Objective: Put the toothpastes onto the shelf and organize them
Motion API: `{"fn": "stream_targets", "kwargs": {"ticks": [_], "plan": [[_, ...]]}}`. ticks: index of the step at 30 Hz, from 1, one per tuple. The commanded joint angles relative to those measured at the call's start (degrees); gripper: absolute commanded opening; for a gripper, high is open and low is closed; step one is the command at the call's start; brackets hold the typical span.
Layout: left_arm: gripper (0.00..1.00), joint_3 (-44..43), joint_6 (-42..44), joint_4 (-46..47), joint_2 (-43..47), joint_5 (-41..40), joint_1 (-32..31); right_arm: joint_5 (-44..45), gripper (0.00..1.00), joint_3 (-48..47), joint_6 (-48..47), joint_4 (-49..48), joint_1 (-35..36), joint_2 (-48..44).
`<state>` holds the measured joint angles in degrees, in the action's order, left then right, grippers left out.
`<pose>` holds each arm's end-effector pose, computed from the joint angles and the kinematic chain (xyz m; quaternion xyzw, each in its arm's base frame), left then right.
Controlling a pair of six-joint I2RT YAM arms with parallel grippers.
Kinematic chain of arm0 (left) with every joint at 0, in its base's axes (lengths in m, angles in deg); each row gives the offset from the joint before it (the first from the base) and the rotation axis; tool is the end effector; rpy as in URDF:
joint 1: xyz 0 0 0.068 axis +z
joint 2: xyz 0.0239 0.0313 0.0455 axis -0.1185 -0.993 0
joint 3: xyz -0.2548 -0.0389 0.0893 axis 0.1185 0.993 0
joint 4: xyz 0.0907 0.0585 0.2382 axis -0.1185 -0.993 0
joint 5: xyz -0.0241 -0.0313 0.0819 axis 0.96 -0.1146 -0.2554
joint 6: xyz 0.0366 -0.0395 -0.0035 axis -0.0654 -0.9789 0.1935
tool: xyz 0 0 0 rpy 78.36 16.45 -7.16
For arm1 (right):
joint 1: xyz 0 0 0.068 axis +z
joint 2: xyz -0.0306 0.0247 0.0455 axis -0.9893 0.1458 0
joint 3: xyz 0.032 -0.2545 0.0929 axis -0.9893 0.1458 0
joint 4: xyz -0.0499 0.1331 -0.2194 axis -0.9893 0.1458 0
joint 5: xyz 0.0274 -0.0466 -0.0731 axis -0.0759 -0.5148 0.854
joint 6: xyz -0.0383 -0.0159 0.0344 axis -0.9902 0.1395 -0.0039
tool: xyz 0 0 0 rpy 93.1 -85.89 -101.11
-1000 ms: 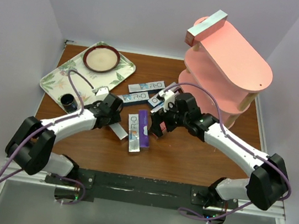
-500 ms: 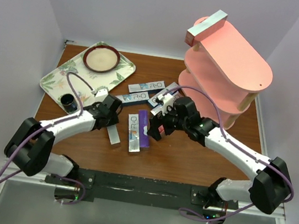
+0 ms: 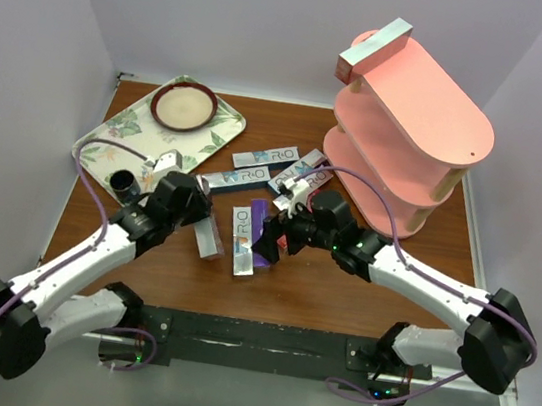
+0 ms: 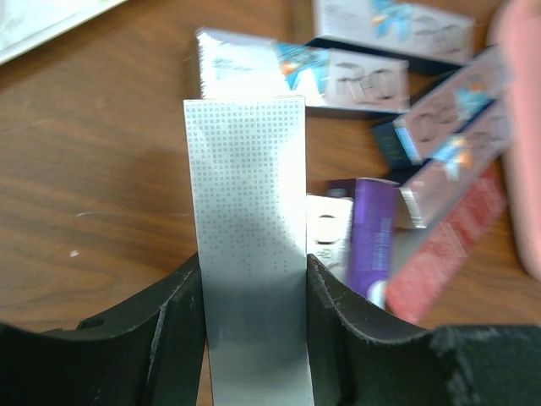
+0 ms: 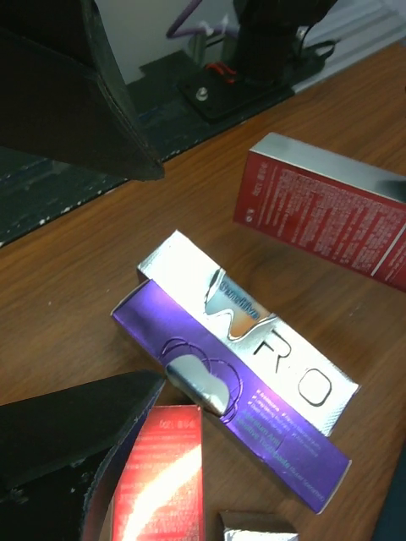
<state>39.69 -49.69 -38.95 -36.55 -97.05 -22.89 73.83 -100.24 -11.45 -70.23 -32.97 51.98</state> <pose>0.1857 -0.0929 0.2398 -0.2353 0.8655 -0.1599 0.4122 0.1785 0.2174 0.2578 -0.3082 0.8042 0.3639 0.3547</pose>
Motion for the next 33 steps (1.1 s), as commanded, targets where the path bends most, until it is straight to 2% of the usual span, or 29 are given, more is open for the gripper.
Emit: {"fn": "stream_targets", "kwargs": {"ticks": [1, 8, 15, 19, 26, 28, 29, 33], "plan": [[0.42, 0.34, -2.14, 8.78, 6.56, 3.73, -0.19, 2.12, 0.99, 1.37, 6.44, -10.79, 2.67, -4.19], [0.42, 0.00, -8.65, 15.39, 11.40, 5.23, -0.10, 5.64, 0.99, 1.98, 8.73, -16.50, 7.43, -5.08], [0.42, -1.77, -12.16, 16.44, 11.23, 5.32, -0.10, 15.56, 0.99, 1.98, 13.38, -20.99, 10.77, -2.80], [0.42, -1.86, -12.87, 17.06, 11.49, 5.49, -0.10, 16.53, 0.99, 1.63, 16.90, -24.24, 11.38, -0.07], [0.43, -1.85, -13.14, 17.33, 11.75, 5.93, -0.19, 16.01, 0.98, -0.83, 17.69, -24.69, 12.53, 4.15], [0.43, -1.68, -13.14, 17.68, 11.93, 6.02, -0.10, 16.10, 0.96, -1.09, 17.61, -24.86, 12.79, 4.50], [0.43, -1.68, -13.05, 17.59, 11.93, 6.11, -0.10, 16.19, 0.91, -1.18, 17.78, -24.77, 12.71, 4.50], [0.43, -1.59, -12.79, 17.76, 11.40, 6.55, -0.10, 16.45, 0.82, -1.27, 17.69, -25.13, 12.88, 4.59]]}}
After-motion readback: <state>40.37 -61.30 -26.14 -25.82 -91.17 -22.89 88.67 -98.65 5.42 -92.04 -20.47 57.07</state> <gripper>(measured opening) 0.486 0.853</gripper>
